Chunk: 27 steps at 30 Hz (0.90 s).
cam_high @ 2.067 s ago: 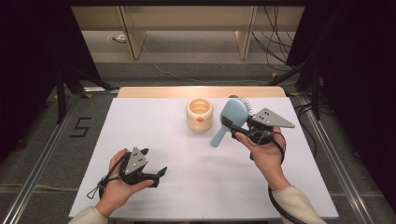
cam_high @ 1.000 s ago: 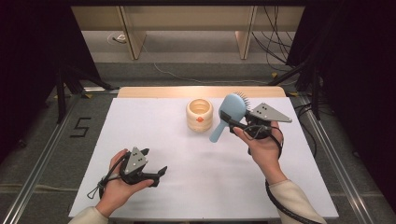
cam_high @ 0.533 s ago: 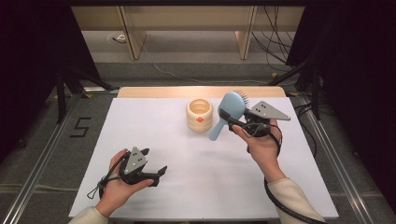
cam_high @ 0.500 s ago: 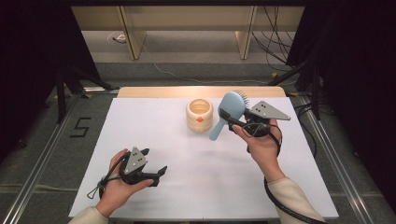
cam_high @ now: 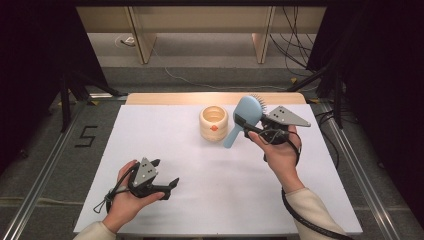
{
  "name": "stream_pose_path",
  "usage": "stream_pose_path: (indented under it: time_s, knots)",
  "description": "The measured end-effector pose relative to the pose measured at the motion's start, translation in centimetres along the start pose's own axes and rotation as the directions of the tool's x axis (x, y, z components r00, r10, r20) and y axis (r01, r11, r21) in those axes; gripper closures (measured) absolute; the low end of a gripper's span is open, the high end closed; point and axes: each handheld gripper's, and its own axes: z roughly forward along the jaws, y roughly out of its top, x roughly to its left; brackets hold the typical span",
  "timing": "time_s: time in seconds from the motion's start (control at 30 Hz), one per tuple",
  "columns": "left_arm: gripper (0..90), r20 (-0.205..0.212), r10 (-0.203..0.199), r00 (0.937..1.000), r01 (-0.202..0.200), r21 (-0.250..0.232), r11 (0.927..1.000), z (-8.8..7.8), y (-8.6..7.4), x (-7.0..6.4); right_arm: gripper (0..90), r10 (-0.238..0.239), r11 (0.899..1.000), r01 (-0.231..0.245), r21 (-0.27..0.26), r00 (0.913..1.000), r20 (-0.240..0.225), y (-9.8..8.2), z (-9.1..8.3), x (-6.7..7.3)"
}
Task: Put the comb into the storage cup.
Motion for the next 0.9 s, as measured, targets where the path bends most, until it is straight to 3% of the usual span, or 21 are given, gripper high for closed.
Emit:
stream_pose_path:
  time_s: [0.9]
  knots:
    - [12.5,0.000,-0.002,1.0000,0.002,-0.001,1.0000,0.05,0.00,-0.06,51.1,0.010,1.000,-0.009,-0.022,0.9997,0.024,0.82,0.34,-0.55]
